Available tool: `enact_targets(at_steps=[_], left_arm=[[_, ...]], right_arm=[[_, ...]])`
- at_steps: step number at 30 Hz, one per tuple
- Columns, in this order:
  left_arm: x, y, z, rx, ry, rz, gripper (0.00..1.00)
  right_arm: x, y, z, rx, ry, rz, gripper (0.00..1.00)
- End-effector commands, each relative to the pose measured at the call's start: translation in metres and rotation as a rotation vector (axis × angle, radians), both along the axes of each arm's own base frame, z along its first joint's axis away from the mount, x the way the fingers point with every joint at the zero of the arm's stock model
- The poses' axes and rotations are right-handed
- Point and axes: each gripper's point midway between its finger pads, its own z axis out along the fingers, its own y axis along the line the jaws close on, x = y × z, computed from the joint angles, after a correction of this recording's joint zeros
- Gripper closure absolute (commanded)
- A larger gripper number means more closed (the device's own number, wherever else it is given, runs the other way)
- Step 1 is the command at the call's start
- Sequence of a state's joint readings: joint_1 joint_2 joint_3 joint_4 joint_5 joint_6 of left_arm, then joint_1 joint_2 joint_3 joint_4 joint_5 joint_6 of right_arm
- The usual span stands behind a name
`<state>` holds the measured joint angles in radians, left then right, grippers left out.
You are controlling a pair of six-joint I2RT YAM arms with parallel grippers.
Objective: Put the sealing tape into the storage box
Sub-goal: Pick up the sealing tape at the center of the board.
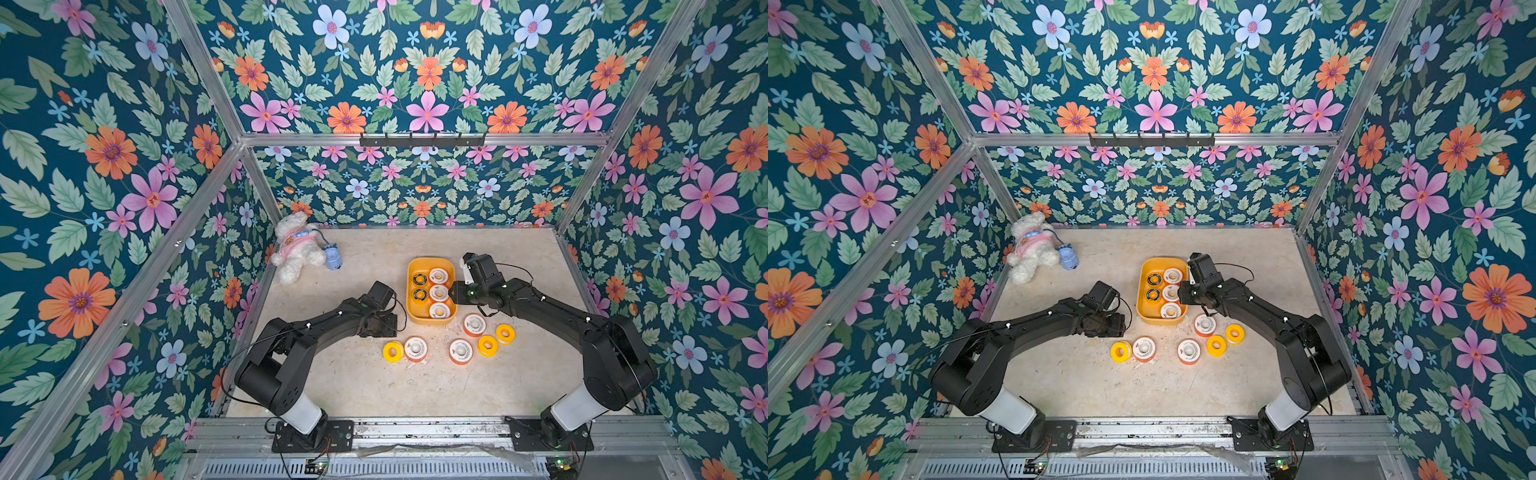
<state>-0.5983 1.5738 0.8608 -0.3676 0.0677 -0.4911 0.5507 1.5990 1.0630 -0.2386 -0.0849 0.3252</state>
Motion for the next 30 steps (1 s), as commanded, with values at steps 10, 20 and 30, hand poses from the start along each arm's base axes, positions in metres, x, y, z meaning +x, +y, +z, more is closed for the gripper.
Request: enact_targets(at_steps=[10,20,30], left_arm=[[0.003,0.001,-0.005,0.040,0.003,-0.017,0.26],[0.000,0.006,-0.019,0.094,0.028,-0.018,0.37],[0.005,0.009,-0.012,0.123,0.003,-0.003,0.43]], right_arm=[[0.004,0.002,0.003,0.005,-0.007,-0.009,0.54],[0.005,0.000,0.000,-0.005,-0.002,-0.018,0.53],[0.006,-0.002,-0.011,-0.005,0.023,-0.047,0.53]])
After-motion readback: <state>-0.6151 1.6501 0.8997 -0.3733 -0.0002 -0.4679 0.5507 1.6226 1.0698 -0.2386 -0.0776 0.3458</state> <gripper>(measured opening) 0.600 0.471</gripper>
